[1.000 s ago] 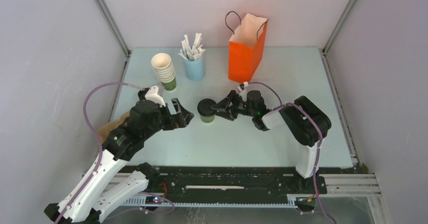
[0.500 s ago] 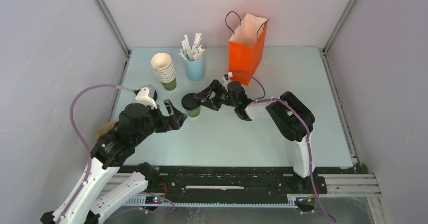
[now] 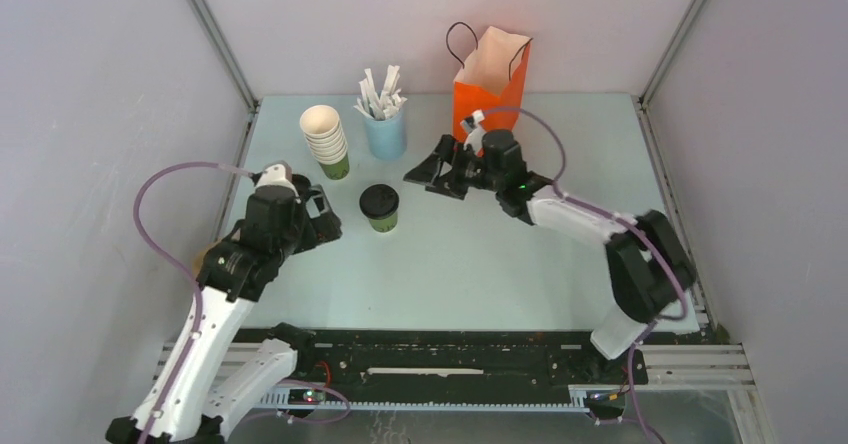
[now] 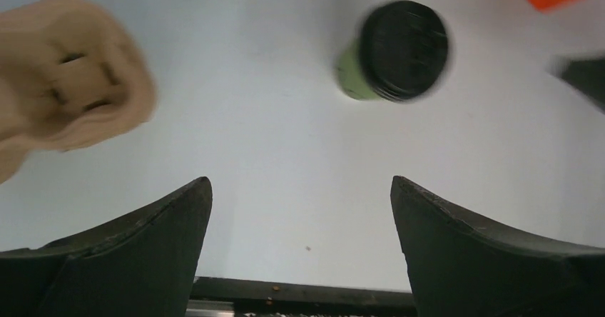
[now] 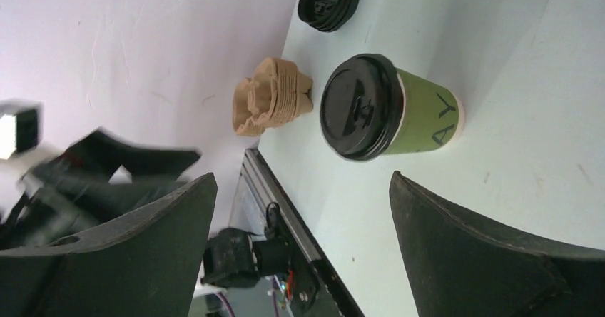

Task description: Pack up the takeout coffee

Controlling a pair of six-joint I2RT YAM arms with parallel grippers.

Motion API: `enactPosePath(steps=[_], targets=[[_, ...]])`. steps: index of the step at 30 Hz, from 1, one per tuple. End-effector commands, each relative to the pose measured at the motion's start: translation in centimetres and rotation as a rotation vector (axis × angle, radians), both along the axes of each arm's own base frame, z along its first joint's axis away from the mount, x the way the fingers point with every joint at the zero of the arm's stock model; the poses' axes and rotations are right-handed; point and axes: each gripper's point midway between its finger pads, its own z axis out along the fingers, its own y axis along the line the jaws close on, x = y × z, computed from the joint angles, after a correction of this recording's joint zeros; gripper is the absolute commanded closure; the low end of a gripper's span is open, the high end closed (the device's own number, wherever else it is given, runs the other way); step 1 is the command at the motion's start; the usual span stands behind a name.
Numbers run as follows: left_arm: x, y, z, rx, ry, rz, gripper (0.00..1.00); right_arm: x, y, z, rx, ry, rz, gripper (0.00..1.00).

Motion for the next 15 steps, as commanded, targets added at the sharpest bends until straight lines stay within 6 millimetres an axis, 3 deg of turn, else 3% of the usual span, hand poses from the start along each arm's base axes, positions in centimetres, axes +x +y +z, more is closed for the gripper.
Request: enactPosePath(steps=[1, 4, 6, 9, 15], targets=[[1.4, 5.0, -1.0, 0.102, 0.065, 0.151, 0.0, -3.8, -3.5, 0.5, -0.218, -0.135, 0.13, 0.0], [2.7, 7.0, -3.7, 0.07, 0.157, 0.214, 0.01, -6.2, -5.0, 0.3, -0.26, -0.165, 0.19, 0.01], [3.6, 9.2, -5.3, 0.09, 0.202, 0.286, 0.03, -6.7, -6.2, 0.5, -0.259, -0.194, 0.196, 0.01], [4.9, 10.9, -6.7, 0.106, 0.235, 0.331, 0.09, -6.8, -8.0, 0.6, -0.252, -0.21, 0.201, 0.01], [6.7, 12.6, -9.1, 0.086, 0.3, 0.349, 0.39, -6.6, -9.6, 0.0, -0.185, -0.182, 0.175, 0.01]])
